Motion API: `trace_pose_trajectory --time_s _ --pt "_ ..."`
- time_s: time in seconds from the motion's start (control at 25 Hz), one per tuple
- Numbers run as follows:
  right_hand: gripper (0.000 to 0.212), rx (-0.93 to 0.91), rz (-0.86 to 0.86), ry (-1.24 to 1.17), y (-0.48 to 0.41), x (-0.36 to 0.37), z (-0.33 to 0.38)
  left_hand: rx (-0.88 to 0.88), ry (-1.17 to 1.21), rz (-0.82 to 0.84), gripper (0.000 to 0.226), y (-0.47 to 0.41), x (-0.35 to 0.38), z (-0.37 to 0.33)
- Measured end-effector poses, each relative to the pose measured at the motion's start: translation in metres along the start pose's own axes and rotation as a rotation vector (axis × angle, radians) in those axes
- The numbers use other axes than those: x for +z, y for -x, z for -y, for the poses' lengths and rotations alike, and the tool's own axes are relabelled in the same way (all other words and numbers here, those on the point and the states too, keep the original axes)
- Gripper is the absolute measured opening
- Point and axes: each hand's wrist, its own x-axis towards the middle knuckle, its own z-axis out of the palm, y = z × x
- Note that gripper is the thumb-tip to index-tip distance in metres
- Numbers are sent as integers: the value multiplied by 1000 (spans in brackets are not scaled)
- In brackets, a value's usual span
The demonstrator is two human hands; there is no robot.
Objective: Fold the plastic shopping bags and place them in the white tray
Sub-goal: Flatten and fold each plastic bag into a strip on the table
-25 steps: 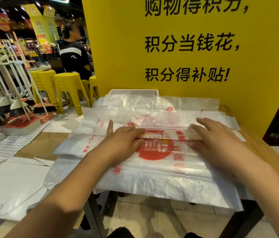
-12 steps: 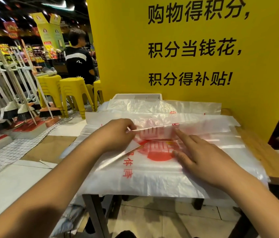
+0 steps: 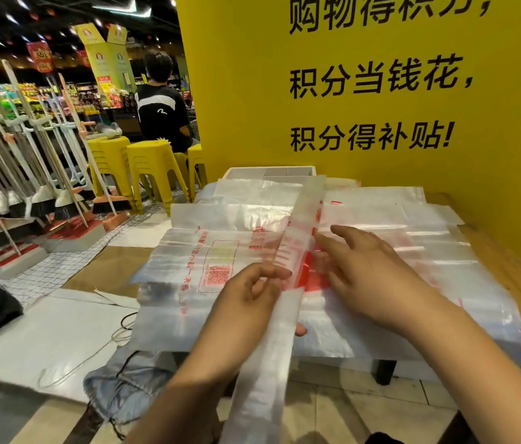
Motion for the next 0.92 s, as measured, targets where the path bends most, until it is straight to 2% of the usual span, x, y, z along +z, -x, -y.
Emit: trace_pose_trajectory --time_s 0.12,0.24,0.4,0.56,0.68,0.76,0.84,0.92 --pt "65 -183 -121 -179 61 0 16 -36 76 -26 21 1 4 18" --pt "75 -211 -224 -311 111 19 31 -58 94 -25 30 4 9 21" --pt "68 -226 -314 -437 131 42 38 -46 133 92 35 1 18 15" --pt "54 -234 -342 -487 133 41 32 92 -11 119 34 2 18 10" --pt "59 -173 -329 -511 125 40 27 342 -452 77 34 26 -1 12" --pt "60 -155 -324 -496 121 41 26 512 -644 162 43 54 -15 24" --pt "55 -167 -303 -484 121 45 27 497 -562 274 47 72 -19 39" --pt "55 -135 -247 -600 124 48 31 451 -422 246 37 77 -16 53"
